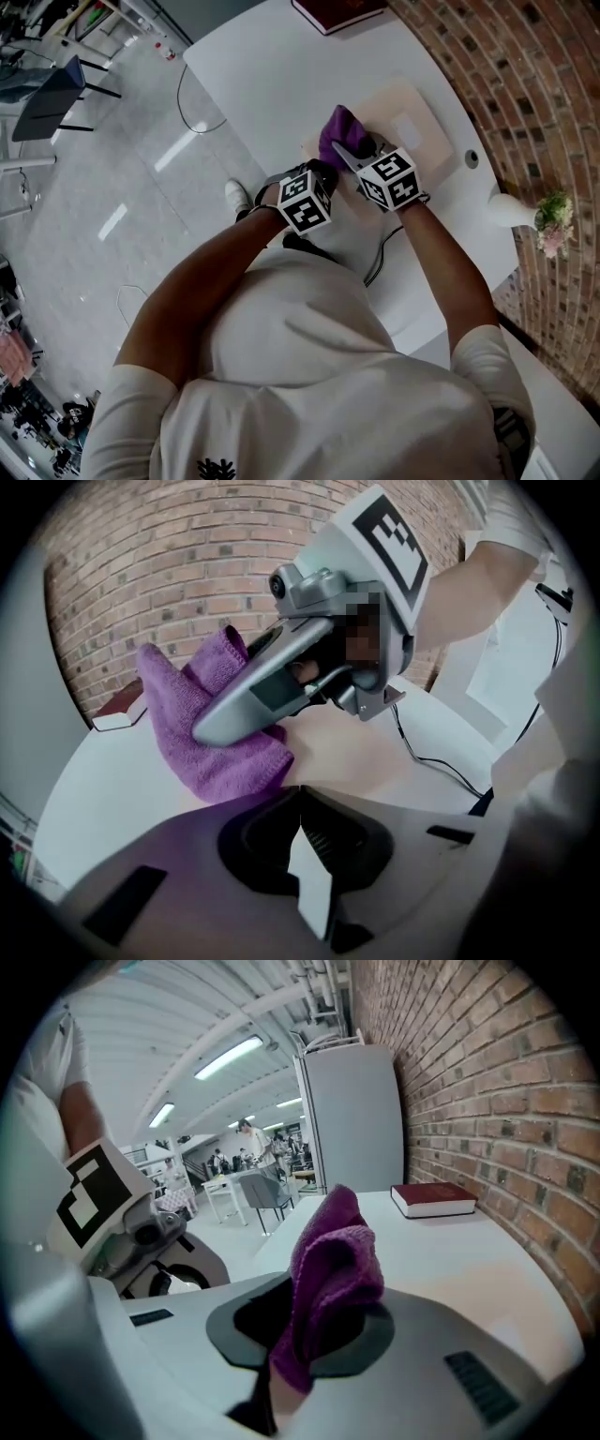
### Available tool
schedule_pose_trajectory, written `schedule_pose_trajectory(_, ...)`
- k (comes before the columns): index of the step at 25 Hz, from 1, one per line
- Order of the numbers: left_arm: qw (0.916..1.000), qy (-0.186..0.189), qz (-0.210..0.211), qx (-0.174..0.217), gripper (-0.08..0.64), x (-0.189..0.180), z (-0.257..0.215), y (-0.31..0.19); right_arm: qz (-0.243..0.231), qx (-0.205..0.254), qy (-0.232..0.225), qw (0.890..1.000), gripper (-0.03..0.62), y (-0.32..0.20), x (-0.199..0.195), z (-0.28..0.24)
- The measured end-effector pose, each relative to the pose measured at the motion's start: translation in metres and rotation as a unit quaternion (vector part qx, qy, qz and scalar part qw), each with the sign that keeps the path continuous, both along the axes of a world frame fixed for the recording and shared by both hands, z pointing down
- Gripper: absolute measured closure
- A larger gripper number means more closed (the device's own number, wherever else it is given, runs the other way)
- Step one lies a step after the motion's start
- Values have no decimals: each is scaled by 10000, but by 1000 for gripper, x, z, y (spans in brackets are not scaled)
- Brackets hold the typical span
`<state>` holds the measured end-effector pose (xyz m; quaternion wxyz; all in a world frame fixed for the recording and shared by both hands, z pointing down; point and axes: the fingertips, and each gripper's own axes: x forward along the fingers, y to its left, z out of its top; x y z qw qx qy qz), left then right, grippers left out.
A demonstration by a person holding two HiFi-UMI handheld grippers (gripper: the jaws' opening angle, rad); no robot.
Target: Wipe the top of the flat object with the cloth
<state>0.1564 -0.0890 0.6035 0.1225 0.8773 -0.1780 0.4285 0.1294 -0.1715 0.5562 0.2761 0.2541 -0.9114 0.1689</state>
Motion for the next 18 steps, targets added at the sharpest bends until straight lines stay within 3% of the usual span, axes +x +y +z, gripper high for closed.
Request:
schedule_pose_trajectory(10, 10000, 35, -35, -28, 535, 2, 1, 0, 790, 345, 430, 9953, 515, -57, 79, 7)
schedule_pose_trajectory(18, 9999, 92, -72, -13, 535, 4, 1, -2, 1760, 500, 580, 9814, 515, -110, 148, 4)
